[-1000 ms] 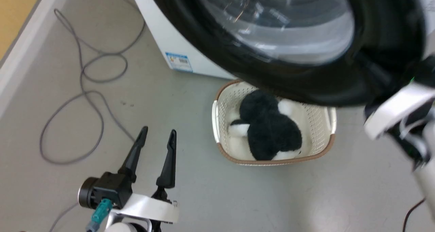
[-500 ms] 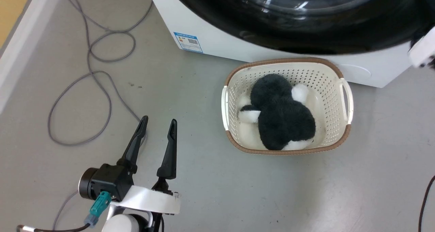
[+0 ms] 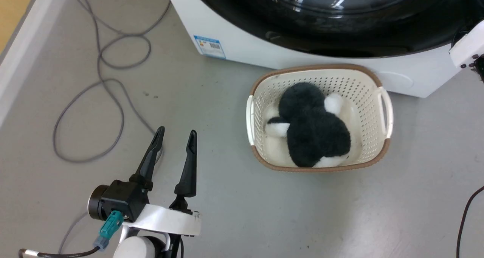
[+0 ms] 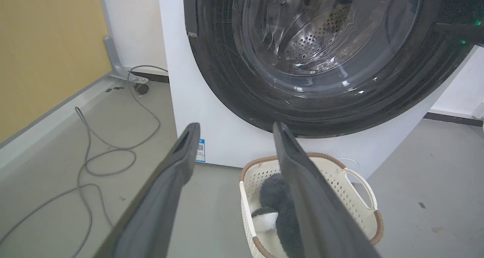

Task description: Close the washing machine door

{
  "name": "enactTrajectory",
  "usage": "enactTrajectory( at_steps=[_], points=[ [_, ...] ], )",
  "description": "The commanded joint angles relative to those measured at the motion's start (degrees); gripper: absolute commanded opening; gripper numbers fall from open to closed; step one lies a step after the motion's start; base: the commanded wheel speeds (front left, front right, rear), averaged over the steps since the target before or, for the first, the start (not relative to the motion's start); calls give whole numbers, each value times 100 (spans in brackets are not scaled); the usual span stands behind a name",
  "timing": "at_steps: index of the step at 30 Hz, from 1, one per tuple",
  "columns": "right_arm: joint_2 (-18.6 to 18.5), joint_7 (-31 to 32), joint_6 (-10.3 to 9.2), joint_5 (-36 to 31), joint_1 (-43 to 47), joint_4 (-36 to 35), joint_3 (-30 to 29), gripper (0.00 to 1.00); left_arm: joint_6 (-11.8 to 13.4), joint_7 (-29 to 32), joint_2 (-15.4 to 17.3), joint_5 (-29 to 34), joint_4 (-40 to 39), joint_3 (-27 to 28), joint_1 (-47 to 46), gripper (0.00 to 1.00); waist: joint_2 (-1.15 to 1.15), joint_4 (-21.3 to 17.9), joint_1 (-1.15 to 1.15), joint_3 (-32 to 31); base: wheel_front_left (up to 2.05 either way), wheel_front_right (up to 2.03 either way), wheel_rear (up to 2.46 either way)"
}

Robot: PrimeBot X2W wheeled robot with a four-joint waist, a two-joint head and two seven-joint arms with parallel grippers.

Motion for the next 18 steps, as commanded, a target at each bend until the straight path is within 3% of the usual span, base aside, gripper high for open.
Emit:
enactTrajectory(
  at_steps=[1,10,18],
  points=[
    [-94,-116,-56,86,-28,-12,8,0,36,-25,-9,-34,11,14,-53,100,0,-65,-1,-102,0,0,0],
    [150,-884,-56,410,1283,-349,715,0,57,-25,-9,58,302,287,185,100,0,-552,-1,-1020,0,0,0],
    [233,-1264,-56,367,2554,-1124,699,0,-4,-25,16,146,508,569,553,100,0,-1032,-1,-1877,0,0,0]
  ],
)
